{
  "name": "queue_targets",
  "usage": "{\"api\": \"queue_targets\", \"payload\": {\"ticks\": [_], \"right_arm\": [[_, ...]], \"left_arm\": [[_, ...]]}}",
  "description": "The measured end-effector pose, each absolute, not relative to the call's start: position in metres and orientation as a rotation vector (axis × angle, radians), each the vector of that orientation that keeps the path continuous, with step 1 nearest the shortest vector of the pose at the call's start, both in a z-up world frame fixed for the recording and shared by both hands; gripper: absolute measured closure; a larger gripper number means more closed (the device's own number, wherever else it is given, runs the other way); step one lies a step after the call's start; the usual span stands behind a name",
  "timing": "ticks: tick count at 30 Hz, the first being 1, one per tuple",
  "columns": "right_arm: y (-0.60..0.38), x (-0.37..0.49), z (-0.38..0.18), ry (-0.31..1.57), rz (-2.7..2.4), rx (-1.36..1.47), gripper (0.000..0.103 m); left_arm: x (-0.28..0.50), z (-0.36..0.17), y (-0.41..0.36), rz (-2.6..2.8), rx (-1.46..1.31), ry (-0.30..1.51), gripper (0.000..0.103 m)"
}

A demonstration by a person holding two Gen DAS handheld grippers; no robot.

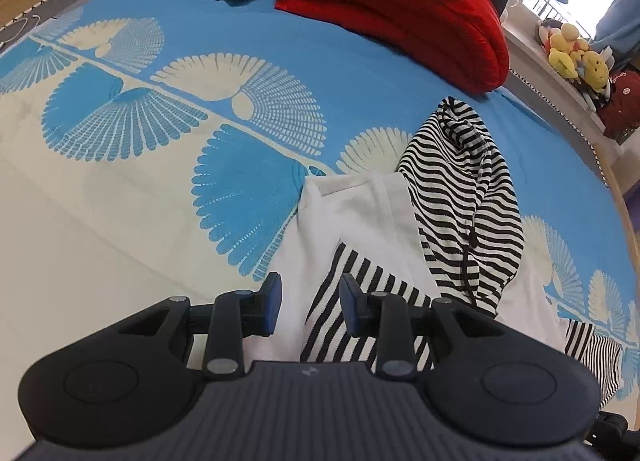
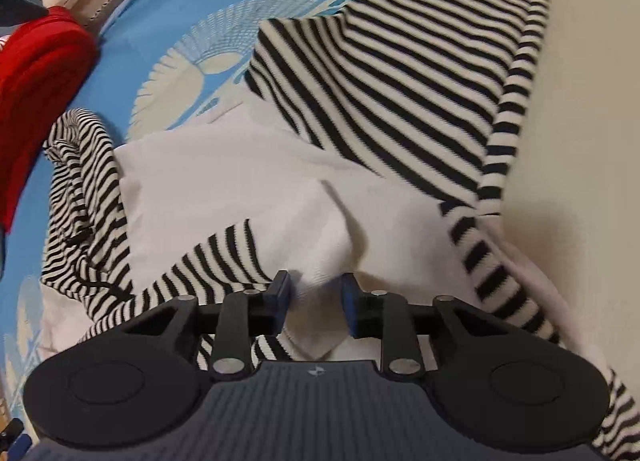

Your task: Fold small clothes

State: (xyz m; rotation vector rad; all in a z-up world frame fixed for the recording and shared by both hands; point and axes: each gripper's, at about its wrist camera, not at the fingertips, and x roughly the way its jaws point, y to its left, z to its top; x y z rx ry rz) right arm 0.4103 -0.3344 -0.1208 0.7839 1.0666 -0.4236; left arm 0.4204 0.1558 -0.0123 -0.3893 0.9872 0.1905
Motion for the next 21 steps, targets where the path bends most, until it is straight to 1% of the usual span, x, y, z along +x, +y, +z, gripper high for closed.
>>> {"api": "queue_targets", "payload": {"ticks": [1, 3, 4, 6, 8, 10, 11, 13, 14, 15, 16, 21], "right_arm": [[-0.332, 0.41, -0.119, 1.061, -0.411, 0.769, 0.096], [-0.331, 0.409, -0.113, 1.033, -0.407, 0.748, 0.098], [-0.329, 0.407, -0.104, 0.99, -0.393, 0.734, 0.099], [-0.323, 0.403, -0.077, 0.856, -0.304, 0.706, 0.099], [-0.311, 0.397, -0.044, 0.688, -0.201, 0.614, 0.1], [-0.306, 0.393, -0.031, 0.605, -0.173, 0.539, 0.1], [-0.308, 0.396, -0.036, 0.641, -0.195, 0.525, 0.1], [-0.321, 0.407, -0.067, 0.824, -0.301, 0.529, 0.098], [-0.329, 0.41, -0.084, 0.917, -0.349, 0.558, 0.093], [-0.335, 0.41, -0.096, 0.984, -0.387, 0.587, 0.093], [-0.34, 0.406, -0.102, 1.012, -0.424, 0.616, 0.093], [-0.331, 0.397, -0.083, 0.902, -0.328, 0.596, 0.092]], "left_arm": [[0.419, -0.013, 0.157, 0.189, -0.395, 0.99, 0.068], [0.42, -0.017, 0.159, 0.184, -0.409, 1.005, 0.068], [0.42, -0.018, 0.16, 0.18, -0.416, 1.011, 0.068], [0.42, -0.02, 0.162, 0.179, -0.428, 1.018, 0.068], [0.419, -0.022, 0.161, 0.174, -0.426, 1.021, 0.068], [0.42, -0.024, 0.157, 0.16, -0.404, 1.031, 0.068], [0.421, -0.026, 0.154, 0.154, -0.394, 1.039, 0.068], [0.421, -0.03, 0.147, 0.141, -0.375, 1.054, 0.068], [0.421, -0.031, 0.144, 0.131, -0.367, 1.062, 0.068], [0.421, -0.033, 0.141, 0.122, -0.363, 1.068, 0.068], [0.42, -0.034, 0.138, 0.114, -0.361, 1.073, 0.068], [0.418, -0.041, 0.11, 0.039, -0.331, 1.108, 0.068]]}}
